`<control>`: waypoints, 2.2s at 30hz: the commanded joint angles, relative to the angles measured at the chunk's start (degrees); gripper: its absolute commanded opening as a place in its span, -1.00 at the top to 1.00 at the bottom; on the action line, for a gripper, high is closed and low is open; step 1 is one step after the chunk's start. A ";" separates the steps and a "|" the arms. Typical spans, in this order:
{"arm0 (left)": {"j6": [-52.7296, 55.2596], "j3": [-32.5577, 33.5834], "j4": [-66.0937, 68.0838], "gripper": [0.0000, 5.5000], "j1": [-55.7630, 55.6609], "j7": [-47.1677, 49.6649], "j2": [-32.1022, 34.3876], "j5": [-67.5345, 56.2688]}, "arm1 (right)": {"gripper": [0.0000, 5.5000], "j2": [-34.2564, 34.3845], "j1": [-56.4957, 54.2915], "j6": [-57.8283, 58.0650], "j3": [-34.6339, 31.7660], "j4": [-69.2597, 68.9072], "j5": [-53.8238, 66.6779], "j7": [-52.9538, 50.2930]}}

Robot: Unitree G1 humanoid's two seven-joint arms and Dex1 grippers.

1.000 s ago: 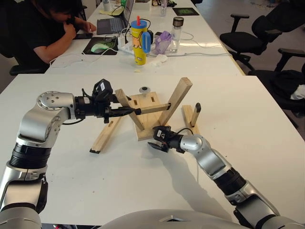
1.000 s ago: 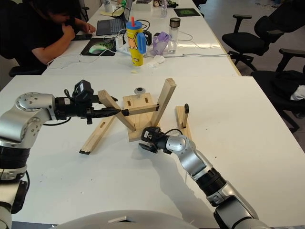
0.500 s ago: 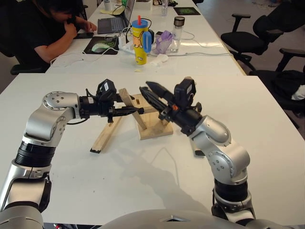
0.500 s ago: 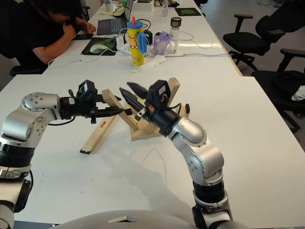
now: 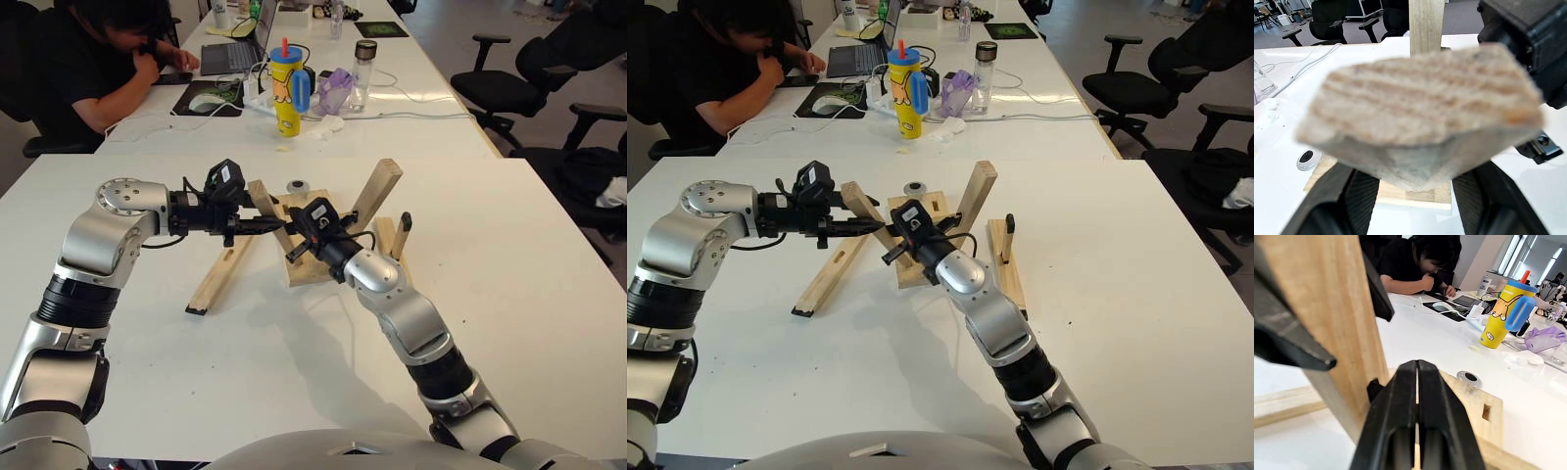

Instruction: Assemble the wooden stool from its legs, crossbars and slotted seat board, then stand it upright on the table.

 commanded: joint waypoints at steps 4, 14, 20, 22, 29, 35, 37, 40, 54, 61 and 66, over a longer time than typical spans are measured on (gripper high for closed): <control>-2.16 -4.97 7.44 0.27 0.56 -4.70 0.41 5.55 | 1.00 -7.38 13.71 -13.48 -4.17 -7.68 3.83 8.85; -8.69 -2.30 15.18 0.27 -2.94 -5.82 -3.03 5.87 | 1.00 -2.47 8.48 -5.35 0.51 22.13 -7.59 2.65; 1.73 11.19 8.40 -0.06 1.62 1.97 -4.01 -4.98 | 1.00 -4.79 9.34 9.31 4.00 18.77 -10.24 4.83; 6.00 16.40 4.24 -0.16 4.18 3.22 -1.93 -8.93 | 1.00 -4.88 9.52 10.66 4.24 18.13 -10.11 4.90; 21.45 41.05 2.93 -0.35 -11.57 20.57 -6.60 -45.16 | 1.00 -4.40 10.25 10.86 3.40 19.35 -9.04 4.56; 15.84 33.59 -1.79 -0.35 -19.34 37.79 -17.43 -42.16 | 1.00 -3.80 8.92 10.18 3.75 22.03 -8.99 5.17; 18.58 25.95 -2.98 -0.35 -14.27 39.94 -20.22 -38.23 | 1.00 -3.64 8.91 10.32 3.88 22.14 -9.06 5.02; 21.68 11.03 -0.24 -0.35 8.09 43.57 -20.64 -25.46 | 1.00 -3.02 8.52 10.43 4.57 22.47 -9.25 5.10; 4.33 24.64 -16.75 -0.35 -15.82 53.57 -25.50 -29.07 | 1.00 -2.41 8.08 8.94 3.04 25.37 -8.91 4.83; 13.04 6.29 -21.01 -0.35 16.26 58.51 -20.63 -12.42 | 1.00 -1.72 5.82 7.70 2.94 26.48 -9.06 5.51; -2.82 12.55 -24.29 -0.35 4.81 60.62 -26.00 -5.56 | 1.00 -1.09 3.98 5.98 3.09 29.04 -9.37 5.63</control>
